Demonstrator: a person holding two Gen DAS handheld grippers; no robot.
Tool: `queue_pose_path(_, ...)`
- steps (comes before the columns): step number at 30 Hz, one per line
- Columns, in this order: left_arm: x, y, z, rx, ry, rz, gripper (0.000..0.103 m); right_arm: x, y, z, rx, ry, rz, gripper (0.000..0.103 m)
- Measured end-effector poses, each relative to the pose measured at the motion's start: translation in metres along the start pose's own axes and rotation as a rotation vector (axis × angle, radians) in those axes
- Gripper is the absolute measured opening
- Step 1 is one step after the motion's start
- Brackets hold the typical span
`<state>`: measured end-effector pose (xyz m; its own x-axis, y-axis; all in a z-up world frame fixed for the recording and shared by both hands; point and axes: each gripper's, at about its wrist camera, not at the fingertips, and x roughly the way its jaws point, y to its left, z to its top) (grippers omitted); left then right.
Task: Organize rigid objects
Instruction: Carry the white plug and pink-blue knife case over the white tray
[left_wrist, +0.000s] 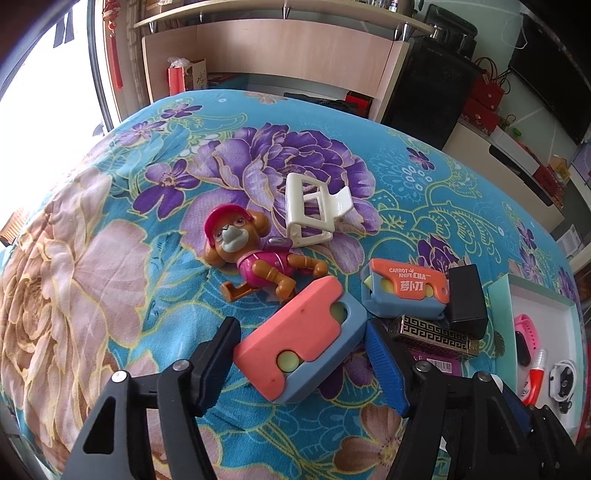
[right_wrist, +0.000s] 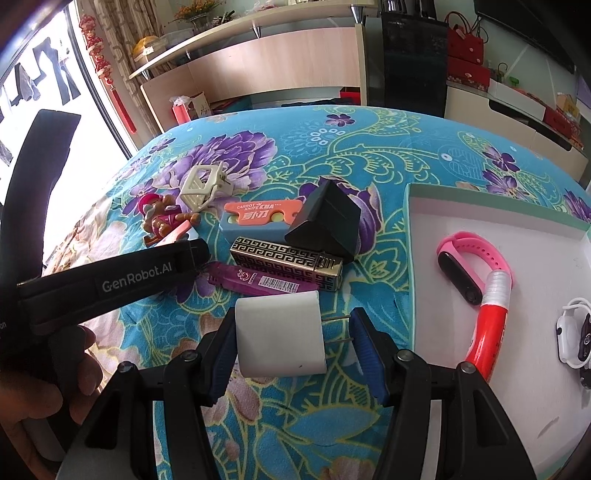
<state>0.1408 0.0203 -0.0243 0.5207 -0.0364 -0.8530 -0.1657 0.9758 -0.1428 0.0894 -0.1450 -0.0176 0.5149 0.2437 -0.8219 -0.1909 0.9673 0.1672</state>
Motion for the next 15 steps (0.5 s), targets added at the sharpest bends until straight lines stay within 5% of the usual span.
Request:
queue_pose_path(8,-0.034,-0.008,0.003,0.015,-0.084,-0.022,0.072,-0.029,-0.007,0.008,0.022,-0.124,0.022,0.061)
queue_pose_path(15,-0.052,-0.05,-0.005,0.12,-0.122,-0.083,0.072,-0.055,-0.051,0.011,0.118,-0.206,-0.055,0.061)
